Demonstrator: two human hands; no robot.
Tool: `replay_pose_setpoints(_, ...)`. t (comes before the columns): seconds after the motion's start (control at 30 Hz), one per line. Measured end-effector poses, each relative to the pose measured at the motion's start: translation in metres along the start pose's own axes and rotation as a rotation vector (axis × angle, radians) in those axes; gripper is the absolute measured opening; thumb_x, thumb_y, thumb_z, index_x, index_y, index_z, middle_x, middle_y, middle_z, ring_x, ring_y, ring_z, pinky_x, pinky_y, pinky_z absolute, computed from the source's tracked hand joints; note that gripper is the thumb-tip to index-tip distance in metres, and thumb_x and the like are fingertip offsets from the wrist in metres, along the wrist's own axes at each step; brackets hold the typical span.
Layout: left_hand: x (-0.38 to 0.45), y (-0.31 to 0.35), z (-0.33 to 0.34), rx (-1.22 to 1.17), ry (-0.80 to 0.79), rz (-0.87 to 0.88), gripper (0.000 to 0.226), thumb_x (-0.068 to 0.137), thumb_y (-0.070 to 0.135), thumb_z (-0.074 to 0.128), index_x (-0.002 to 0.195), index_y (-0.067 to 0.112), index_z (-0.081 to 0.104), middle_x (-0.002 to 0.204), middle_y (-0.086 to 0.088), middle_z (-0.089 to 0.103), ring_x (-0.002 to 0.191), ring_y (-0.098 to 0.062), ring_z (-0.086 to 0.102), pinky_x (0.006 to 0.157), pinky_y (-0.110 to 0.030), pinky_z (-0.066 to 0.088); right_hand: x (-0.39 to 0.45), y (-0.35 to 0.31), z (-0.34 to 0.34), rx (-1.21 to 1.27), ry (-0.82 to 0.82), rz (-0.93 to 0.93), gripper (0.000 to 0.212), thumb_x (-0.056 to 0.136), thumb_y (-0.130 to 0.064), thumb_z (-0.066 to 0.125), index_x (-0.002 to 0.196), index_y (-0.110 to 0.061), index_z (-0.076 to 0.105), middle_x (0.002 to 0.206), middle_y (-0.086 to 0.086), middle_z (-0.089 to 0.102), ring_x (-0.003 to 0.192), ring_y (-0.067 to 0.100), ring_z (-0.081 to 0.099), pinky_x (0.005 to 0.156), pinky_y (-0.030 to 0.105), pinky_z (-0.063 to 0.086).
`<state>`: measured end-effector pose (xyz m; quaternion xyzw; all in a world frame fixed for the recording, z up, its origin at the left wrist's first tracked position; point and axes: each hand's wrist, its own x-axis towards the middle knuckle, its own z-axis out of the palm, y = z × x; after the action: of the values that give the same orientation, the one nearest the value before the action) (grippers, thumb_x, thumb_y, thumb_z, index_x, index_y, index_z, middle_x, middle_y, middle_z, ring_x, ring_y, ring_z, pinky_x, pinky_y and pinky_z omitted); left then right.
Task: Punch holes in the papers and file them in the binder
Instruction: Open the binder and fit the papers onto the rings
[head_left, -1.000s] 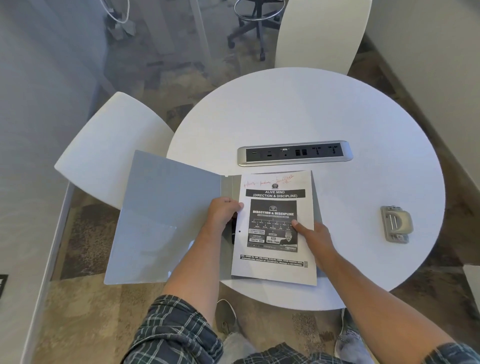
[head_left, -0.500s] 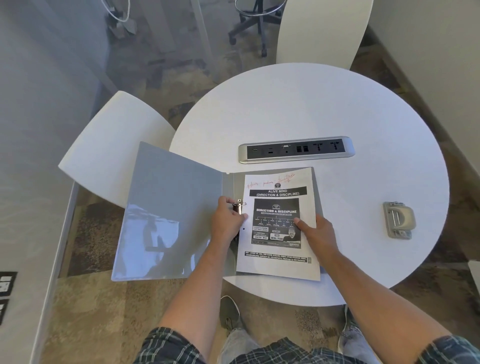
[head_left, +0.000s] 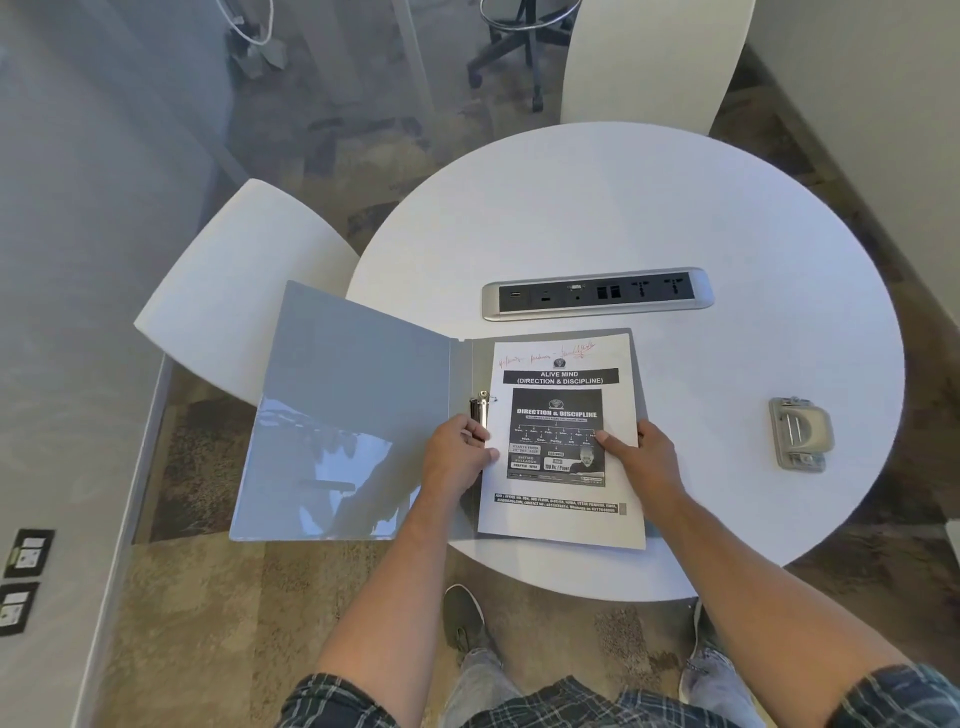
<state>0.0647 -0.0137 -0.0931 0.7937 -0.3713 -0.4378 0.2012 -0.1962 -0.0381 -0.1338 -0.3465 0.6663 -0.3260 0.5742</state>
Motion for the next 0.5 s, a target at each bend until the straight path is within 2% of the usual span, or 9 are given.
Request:
replay_pose_setpoints(0.07,0.001,0.001,0.001,0.004,-0.005,0.002,0.024,0.076,0.011,0.086,0.088,0.018,0.066,0.082,-0.004,0.071,0.071,-0.019,0.065,0.065,-0.031,0.055,0.001,0.002,-0.003,0.04,-0.001,0.008,0.029,0.086,-0.018,0.084,0.11,-0.015,0.069,0.105,0.005,0.08,0.09,0.026,0.079,0.081,0.045,0.064)
replay_pose_setpoints(0.2,-0.002,0.003,0.002,0.01,-0.002,0.025,0.018,0.074,0.009,0.088,0.077,0.015,0.072,0.08,-0.002,0.075,0.07,-0.016,0.067,0.061,-0.025,0.052,-0.005,0.003,-0.009,0.126,0.019,0.012,0.028,0.087,-0.014,0.082,0.108,-0.008,0.066,0.103,0.008,0.08,0.085,0.024,0.079,0.071,0.038,0.064)
replay_pose_setpoints(0.33,-0.005,0.003,0.008,0.138,0.013,0.053,0.007,0.077,0.014,0.085,0.077,0.016,0.079,0.074,0.008,0.072,0.071,-0.01,0.067,0.061,-0.021,0.05,-0.002,0.009,-0.016,0.128,0.047,0.015,0.034,0.088,-0.018,0.082,0.111,-0.002,0.063,0.102,0.011,0.08,0.09,0.028,0.078,0.08,0.042,0.063)
replay_pose_setpoints(0.4,-0.006,0.001,0.011,0.189,0.028,0.08,0.004,0.081,0.015,0.082,0.078,0.016,0.079,0.072,0.011,0.069,0.072,-0.012,0.066,0.061,-0.02,0.049,-0.001,0.008,-0.015,0.006,0.058,-0.012,0.033,0.089,-0.022,0.081,0.111,-0.008,0.062,0.106,0.004,0.079,0.094,0.025,0.076,0.084,0.041,0.061)
replay_pose_setpoints(0.5,-0.007,-0.002,0.015,0.225,0.05,0.122,0.011,0.08,0.024,0.084,0.078,0.018,0.075,0.075,0.008,0.068,0.072,-0.013,0.066,0.064,-0.025,0.053,-0.005,0.002,-0.011,-0.3,0.131,-0.123,0.036,0.09,-0.025,0.078,0.118,-0.019,0.057,0.105,-0.009,0.068,0.093,0.013,0.066,0.077,0.029,0.05)
